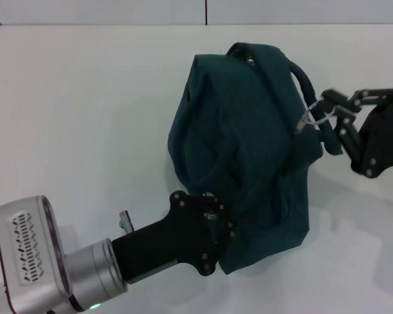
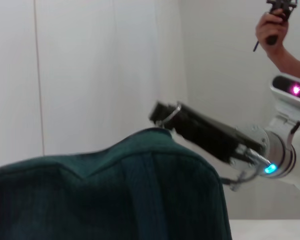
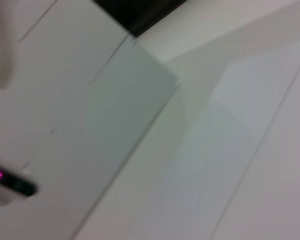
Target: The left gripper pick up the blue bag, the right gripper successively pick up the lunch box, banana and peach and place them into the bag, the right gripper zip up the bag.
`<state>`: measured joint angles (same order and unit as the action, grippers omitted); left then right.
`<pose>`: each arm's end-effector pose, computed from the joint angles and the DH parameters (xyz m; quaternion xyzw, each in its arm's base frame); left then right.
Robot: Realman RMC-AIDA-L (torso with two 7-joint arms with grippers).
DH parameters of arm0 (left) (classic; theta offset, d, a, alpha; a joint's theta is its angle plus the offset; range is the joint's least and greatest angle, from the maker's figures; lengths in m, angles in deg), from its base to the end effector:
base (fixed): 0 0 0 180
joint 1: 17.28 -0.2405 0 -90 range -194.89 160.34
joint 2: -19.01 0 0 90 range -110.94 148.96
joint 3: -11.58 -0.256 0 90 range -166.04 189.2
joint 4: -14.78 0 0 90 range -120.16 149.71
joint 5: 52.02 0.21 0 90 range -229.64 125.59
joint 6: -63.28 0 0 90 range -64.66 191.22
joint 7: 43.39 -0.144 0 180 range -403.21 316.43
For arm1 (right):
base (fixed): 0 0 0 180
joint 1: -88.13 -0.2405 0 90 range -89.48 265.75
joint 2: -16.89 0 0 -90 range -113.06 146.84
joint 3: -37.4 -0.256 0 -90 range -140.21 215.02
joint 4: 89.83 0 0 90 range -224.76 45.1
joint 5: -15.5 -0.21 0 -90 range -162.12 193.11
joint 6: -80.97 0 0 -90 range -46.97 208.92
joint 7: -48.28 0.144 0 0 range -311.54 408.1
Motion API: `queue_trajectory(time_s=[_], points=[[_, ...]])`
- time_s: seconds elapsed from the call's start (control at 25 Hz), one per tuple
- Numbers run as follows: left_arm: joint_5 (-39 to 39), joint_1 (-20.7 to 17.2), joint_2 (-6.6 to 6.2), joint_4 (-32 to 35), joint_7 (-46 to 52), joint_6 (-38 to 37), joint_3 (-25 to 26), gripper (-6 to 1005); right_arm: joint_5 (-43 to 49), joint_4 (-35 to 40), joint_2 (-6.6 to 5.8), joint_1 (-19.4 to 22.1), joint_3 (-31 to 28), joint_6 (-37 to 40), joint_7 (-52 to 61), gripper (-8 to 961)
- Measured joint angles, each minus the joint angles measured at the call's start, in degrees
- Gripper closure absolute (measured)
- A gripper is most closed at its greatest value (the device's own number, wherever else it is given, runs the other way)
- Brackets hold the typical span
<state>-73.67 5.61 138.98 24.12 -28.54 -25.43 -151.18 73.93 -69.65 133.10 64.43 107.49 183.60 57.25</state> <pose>-0.2500 0.2142 -0.1059 -0.8947 -0.0298 -0.3979 0.2008 0.2338 0.2813 0.0036 -0.8079 -0.2280 0.4243 0.3396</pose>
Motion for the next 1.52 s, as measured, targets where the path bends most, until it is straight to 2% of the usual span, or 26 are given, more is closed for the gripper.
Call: queue_trajectory(time_s=[0.24, 0.52, 0.76, 1.2, 1.52], points=[[0.62, -0.2, 0.15, 0.55, -0.66, 0.34, 0.37, 840, -7.09, -2.85, -0.02, -0.8, 5.36, 1.95, -5.21, 934], [-0.47, -0.7, 0.35, 2.4, -2.95, 0.45, 0.42, 829, -7.49, -2.93, -0.03, -0.82, 6.3, 2.11, -6.07, 934], [-5.32, -2.01, 0.26, 6.25, -2.11, 0.2, 0.55, 819, -7.48, -2.98, -0.02, -0.52, 6.34, 2.17, -6.12, 935], [-8.95, -1.95, 0.42, 8.87, 0.97, -1.54, 0.6, 357, -7.41, -3.18, -0.02, -0.2, 6.38, 1.96, -6.31, 935], [-9.18, -1.88, 0.44, 8.88, 1.45, -2.2, 0.59, 239, -7.37, -3.91, -0.03, -0.12, 6.37, 2.03, -7.11, 936]])
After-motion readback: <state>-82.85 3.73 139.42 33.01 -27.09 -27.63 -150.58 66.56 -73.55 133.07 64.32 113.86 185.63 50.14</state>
